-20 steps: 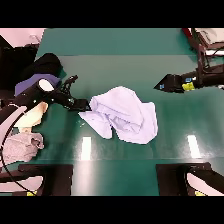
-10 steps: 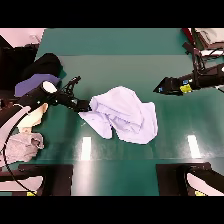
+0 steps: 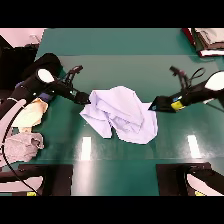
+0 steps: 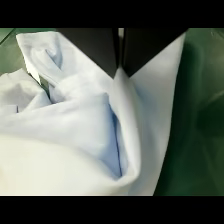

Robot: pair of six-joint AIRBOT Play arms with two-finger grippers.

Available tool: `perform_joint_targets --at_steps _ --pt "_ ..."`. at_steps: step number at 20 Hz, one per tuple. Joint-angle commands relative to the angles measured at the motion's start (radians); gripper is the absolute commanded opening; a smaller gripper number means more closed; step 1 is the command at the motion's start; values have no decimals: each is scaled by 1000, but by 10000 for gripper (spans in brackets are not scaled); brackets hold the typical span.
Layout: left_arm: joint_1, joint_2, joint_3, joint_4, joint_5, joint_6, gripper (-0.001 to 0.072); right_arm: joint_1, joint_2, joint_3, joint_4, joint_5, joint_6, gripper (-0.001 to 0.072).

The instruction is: Fold the shirts.

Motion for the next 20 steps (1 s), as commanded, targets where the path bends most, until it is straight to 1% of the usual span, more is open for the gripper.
perform_joint_targets --at_steps 1,3,5,6,8,9,10,11,13,16,20 --pt "2 9 74 24 -51 -3 21 82 3 -132 62 -127 11 587" --pt "2 10 79 24 -51 -7 21 128 -33 -163 63 -204 13 586" --pt "2 11 79 24 -68 -7 22 166 -89 -165 64 -241 12 578" --pt "2 15 79 24 -77 -7 22 185 -109 -165 63 -274 10 500" --pt "2 36 82 35 -71 -7 21 209 -127 -154 59 -322 -27 17" --pt "2 58 97 68 -69 -9 21 207 -124 -135 50 -322 -27 19" --pt "2 80 127 118 -69 -30 21 196 -109 -105 23 -308 -27 19" --pt "2 111 180 183 -74 -61 21 175 -79 -60 -14 -288 -25 19" --pt "2 176 321 299 -89 -89 21 109 8 60 -68 -271 -15 18" --pt "2 259 580 318 -127 -85 21 -26 145 296 -78 -269 -13 18" --pt "2 333 902 278 -182 -87 21 -175 244 608 -78 -215 -18 17"
